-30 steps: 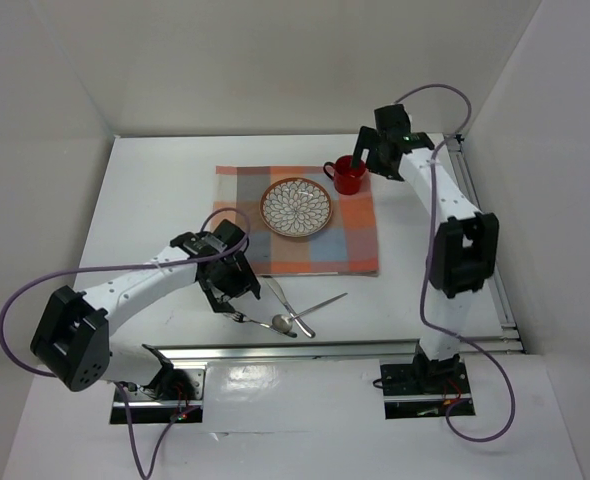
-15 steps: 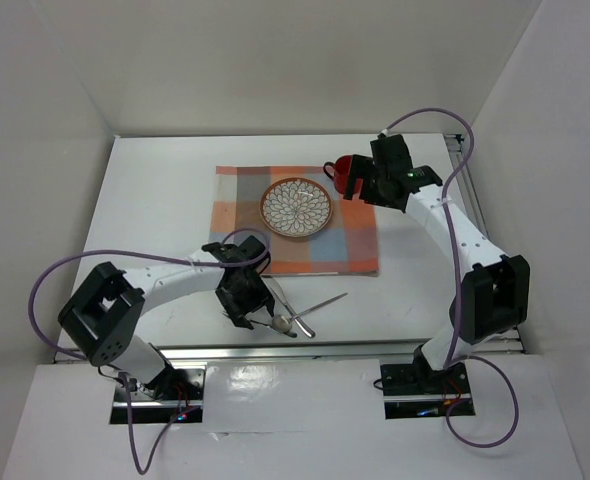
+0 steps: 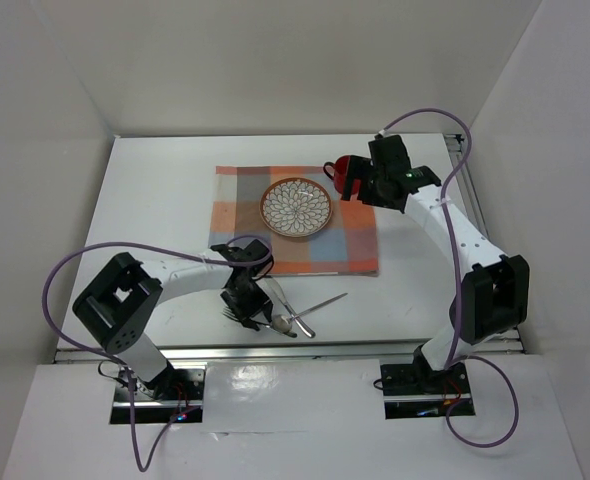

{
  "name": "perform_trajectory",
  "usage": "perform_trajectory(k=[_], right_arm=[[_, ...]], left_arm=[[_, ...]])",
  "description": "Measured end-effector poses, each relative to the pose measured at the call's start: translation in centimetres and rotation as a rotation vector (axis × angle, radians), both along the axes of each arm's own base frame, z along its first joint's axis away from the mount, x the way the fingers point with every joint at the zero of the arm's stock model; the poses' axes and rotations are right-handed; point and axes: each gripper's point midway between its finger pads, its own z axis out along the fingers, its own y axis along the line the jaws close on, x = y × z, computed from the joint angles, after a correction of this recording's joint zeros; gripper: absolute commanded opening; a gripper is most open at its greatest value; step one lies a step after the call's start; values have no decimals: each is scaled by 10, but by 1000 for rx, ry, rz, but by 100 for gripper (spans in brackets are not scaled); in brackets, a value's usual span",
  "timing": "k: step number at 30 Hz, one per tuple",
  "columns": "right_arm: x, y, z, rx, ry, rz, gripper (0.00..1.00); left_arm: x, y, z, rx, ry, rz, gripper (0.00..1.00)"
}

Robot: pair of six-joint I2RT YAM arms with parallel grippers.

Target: Set the dinner table for one person

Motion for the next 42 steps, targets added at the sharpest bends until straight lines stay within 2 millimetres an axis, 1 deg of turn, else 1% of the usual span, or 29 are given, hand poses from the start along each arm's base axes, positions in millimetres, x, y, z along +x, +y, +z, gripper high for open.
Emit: perform_trajectory(k=[2,5,7,8,9,14,17,19,21,23,26,27,29,30,32,33,34,35,36,38,40,42], right_arm=[[-1,2,0,0,0,4,99],[-1,4,0,1,0,9,99],[-1,4,0,2,0,9,99],[-1,4,0,2,0,10,99],[-1,4,0,2,0,10,99],[0,5,-2,2,5,12,99],[3,6,-7,-1,17,14,99],[4,6,-12,-4,29,14,99],[5,7,-16,-8,38,15,99],[5,8,-18,-9,45,21,99],[5,9,-19,-11,47,36,99],[4,9,-19,-11,48,41,99],[3,10,-21,-10,52,50,99],[-1,10,-24,-9,58,54,99],[-12,7,-32,-11,83,57,99],[-19,5,-37,-13,96,58,99],[-26,4,-41,-11,110,59,99],[-35,2,-45,-8,127,60,99],[-40,1,-47,-5,135,61,99],[-48,0,-48,0,146,57,99],[-51,-1,-46,4,149,51,99],[-52,-1,-44,10,144,45,99]], left_arm=[[1,-1,0,-1,-1,3,44],[1,2,-1,14,0,12,25],[1,6,-1,32,0,29,15],[1,9,0,46,-6,31,3],[2,13,1,62,-14,36,0],[3,32,7,138,-49,56,0],[1,44,10,199,-49,55,0],[5,50,17,237,-62,38,0],[14,52,30,262,-96,13,0],[30,51,50,275,-157,-33,0],[68,47,88,268,-282,-110,0],[84,47,103,272,-321,-144,0],[121,48,127,287,-391,-192,0],[143,48,138,300,-423,-223,0],[182,50,146,329,-468,-275,0],[197,51,146,347,-471,-305,0],[214,53,143,365,-474,-332,0],[229,56,137,383,-470,-362,0],[239,59,129,398,-454,-389,0],[257,64,111,427,-414,-443,0],[267,68,93,439,-373,-495,0],[275,70,80,444,-347,-535,0]])
